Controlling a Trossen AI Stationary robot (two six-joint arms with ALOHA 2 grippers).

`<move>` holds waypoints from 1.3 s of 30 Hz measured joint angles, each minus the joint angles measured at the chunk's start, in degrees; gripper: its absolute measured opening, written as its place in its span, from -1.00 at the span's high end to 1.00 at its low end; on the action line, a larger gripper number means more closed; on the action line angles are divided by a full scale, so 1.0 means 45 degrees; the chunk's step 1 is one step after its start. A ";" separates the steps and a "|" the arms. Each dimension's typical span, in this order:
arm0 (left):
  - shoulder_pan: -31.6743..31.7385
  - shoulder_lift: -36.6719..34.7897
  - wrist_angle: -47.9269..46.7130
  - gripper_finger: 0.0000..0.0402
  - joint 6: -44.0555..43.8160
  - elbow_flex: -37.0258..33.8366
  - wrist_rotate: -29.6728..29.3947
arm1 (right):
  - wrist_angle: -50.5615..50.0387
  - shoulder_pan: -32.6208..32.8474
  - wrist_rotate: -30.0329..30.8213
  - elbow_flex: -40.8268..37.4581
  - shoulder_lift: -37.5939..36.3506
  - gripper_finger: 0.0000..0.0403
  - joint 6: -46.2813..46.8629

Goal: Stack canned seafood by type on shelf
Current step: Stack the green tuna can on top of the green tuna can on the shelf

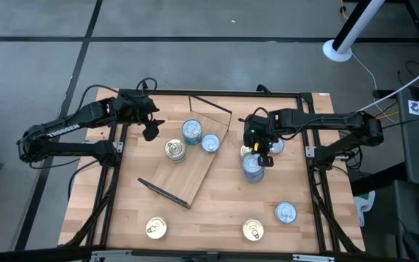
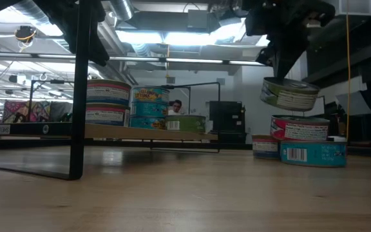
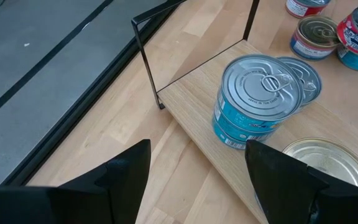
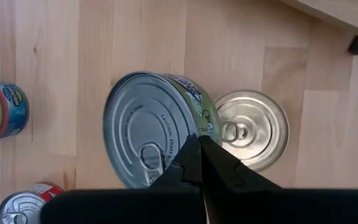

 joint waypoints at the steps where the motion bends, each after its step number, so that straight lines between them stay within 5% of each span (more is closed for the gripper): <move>1: 0.0000 -0.0005 0.0000 -0.29 0.0002 0.0000 0.0000 | 0.0096 0.0000 0.0000 0.0000 0.0000 1.00 0.0000; 39: 0.0000 0.0000 0.0005 -0.29 0.0003 0.0000 -0.0003 | 0.6013 -0.0198 0.0089 0.0000 0.1277 1.00 0.0045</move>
